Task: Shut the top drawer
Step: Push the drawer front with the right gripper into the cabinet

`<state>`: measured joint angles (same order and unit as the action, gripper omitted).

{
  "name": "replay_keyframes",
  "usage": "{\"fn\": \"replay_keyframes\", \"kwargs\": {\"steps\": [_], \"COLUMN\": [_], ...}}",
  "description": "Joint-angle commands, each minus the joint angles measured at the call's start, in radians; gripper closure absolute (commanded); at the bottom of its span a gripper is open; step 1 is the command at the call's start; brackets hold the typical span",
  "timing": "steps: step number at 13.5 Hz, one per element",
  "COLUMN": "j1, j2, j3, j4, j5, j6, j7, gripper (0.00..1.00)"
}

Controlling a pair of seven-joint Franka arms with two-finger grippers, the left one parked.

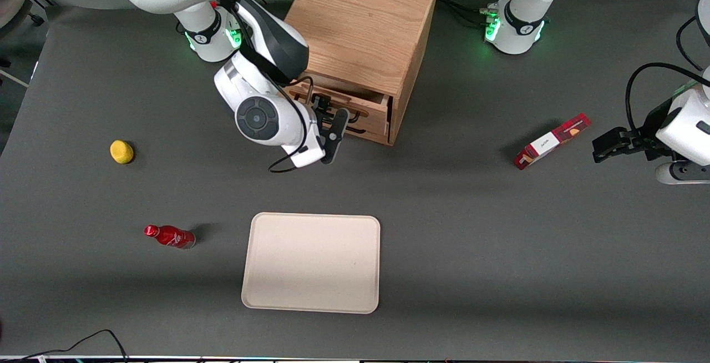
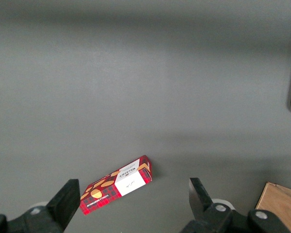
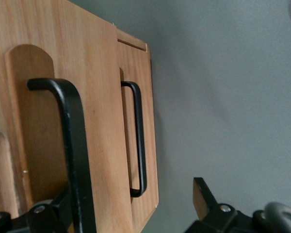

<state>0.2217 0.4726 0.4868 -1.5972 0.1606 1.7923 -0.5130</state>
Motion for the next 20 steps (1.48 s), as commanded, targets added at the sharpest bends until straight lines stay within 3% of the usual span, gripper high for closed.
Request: {"fn": "replay_keyframes", "kwargs": {"steps": [1,9,15,20], "j1": [-0.01,-0.011,-0.036,-0.045], "j2": [-0.064,-0.084,-0.121,-0.146], "j3": [0.033,0.059,0.052,0.046], "j4": [-0.078,-0.098,-0.041,0.032], "j5": [0.004,0.008,0.106,0.143], "j6": [0.028,0.032,-0.014,-0.074], "j7": [0.027,0.048,0.044,0.063], "gripper": [0.0,0.0,0.0,0.0]}}
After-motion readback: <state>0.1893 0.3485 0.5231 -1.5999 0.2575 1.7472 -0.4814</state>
